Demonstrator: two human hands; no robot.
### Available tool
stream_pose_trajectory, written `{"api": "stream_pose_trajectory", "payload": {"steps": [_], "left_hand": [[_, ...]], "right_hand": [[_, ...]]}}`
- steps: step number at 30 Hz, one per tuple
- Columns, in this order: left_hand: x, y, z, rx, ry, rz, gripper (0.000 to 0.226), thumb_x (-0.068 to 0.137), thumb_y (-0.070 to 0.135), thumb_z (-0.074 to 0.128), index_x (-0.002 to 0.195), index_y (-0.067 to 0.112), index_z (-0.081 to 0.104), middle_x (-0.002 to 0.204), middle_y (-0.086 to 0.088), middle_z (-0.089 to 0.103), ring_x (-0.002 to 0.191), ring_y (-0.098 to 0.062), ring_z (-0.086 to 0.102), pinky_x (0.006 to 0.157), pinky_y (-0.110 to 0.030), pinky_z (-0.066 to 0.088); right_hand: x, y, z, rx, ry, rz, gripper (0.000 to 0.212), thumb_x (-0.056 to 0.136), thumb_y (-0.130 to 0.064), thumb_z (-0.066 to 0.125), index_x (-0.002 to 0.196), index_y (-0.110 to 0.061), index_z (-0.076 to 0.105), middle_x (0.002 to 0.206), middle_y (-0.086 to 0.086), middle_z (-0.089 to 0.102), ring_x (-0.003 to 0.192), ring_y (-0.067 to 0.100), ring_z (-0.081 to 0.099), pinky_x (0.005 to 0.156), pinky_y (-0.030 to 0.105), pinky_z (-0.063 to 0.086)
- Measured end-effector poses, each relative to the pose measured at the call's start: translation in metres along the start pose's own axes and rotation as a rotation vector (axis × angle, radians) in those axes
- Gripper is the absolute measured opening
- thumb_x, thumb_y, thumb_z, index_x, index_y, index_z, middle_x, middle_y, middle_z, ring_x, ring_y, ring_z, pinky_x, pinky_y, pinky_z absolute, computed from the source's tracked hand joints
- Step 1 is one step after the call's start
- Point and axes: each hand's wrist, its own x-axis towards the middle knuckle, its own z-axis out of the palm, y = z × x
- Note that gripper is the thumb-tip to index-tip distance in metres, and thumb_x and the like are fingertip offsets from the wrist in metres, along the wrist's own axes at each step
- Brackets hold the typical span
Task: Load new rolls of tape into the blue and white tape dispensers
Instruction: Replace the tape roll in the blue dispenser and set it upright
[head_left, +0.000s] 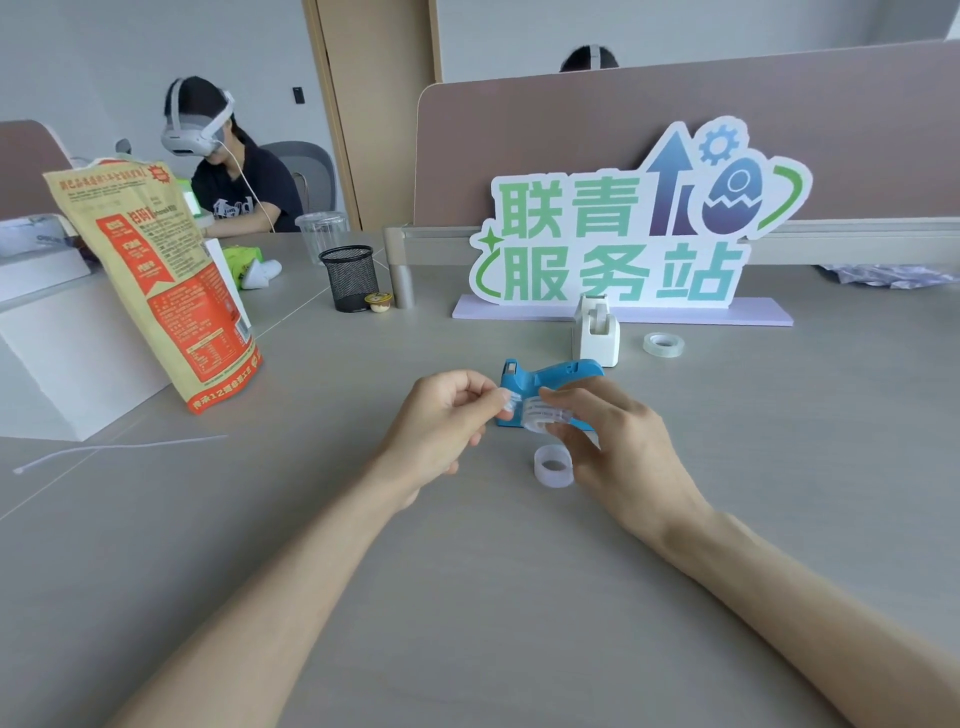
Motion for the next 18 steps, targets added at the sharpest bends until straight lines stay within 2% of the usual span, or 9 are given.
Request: {"api": "stream_pose_trajectory", "payload": {"steps": [1,4,7,9,11,14,18], "left_hand": [[0.001,-0.001,0.0,-0.001,0.001,0.005,0.016,0.089,0.022,0.06,0.075,0.016,0.064,0.084,-0.018,0.067,0.052,-0.009,0.037,0.041,-0.017,0.02],[0.001,0.0,0.001,-0.012,0.008,0.016,0.016,0.09,0.019,0.059,0.079,0.009,0.064,0.064,0.005,0.062,0.051,-0.009,0.036,0.041,-0.016,0.019],[0.001,0.0,0.0,-0.019,0.02,0.025,0.016,0.089,0.018,0.06,0.08,0.006,0.064,0.06,0.007,0.058,0.05,-0.008,0.037,0.041,-0.017,0.018],[0.001,0.0,0.0,-0.026,0.018,0.031,0.016,0.089,0.019,0.06,0.081,0.005,0.064,0.066,0.001,0.061,0.053,-0.009,0.038,0.041,-0.017,0.018],[0.0,0.001,-0.001,-0.042,0.019,0.029,0.015,0.088,0.019,0.061,0.08,0.006,0.064,0.074,-0.001,0.064,0.057,-0.012,0.039,0.041,-0.018,0.019],[-0.001,0.004,-0.001,-0.064,-0.009,0.009,0.014,0.089,0.024,0.061,0.08,0.014,0.064,0.074,0.008,0.065,0.058,-0.009,0.042,0.04,-0.017,0.022],[0.003,0.012,0.005,-0.12,-0.038,0.009,0.02,0.087,0.035,0.066,0.079,0.017,0.06,0.071,0.011,0.065,0.057,-0.004,0.046,0.038,-0.017,0.026]], "right_hand": [[0.0,-0.001,-0.001,-0.042,-0.018,-0.022,0.035,0.079,0.005,0.069,0.11,-0.011,0.068,0.108,0.003,0.066,0.084,0.031,0.066,0.067,0.044,0.057],[0.001,-0.001,-0.002,-0.131,-0.067,-0.068,0.04,0.074,0.004,0.07,0.111,-0.009,0.067,0.107,0.006,0.066,0.08,0.034,0.066,0.06,0.043,0.057],[0.003,0.0,-0.003,-0.202,-0.099,-0.108,0.042,0.073,0.003,0.072,0.113,-0.008,0.067,0.104,0.008,0.066,0.078,0.033,0.066,0.058,0.039,0.056],[0.002,0.001,-0.003,-0.245,-0.11,-0.142,0.043,0.074,0.003,0.074,0.115,-0.007,0.067,0.104,0.009,0.066,0.078,0.033,0.066,0.058,0.034,0.055],[-0.001,0.003,-0.005,-0.215,-0.106,-0.15,0.039,0.079,-0.002,0.071,0.117,-0.008,0.066,0.105,0.008,0.065,0.082,0.03,0.065,0.063,0.032,0.053],[-0.003,0.005,-0.01,-0.069,-0.083,-0.088,0.04,0.083,-0.011,0.069,0.122,-0.011,0.063,0.11,0.003,0.064,0.091,0.02,0.062,0.074,0.024,0.05],[0.005,0.003,-0.019,0.066,-0.013,0.024,0.036,0.082,-0.004,0.07,0.116,-0.013,0.066,0.108,-0.004,0.065,0.093,0.01,0.061,0.081,0.01,0.045]]}}
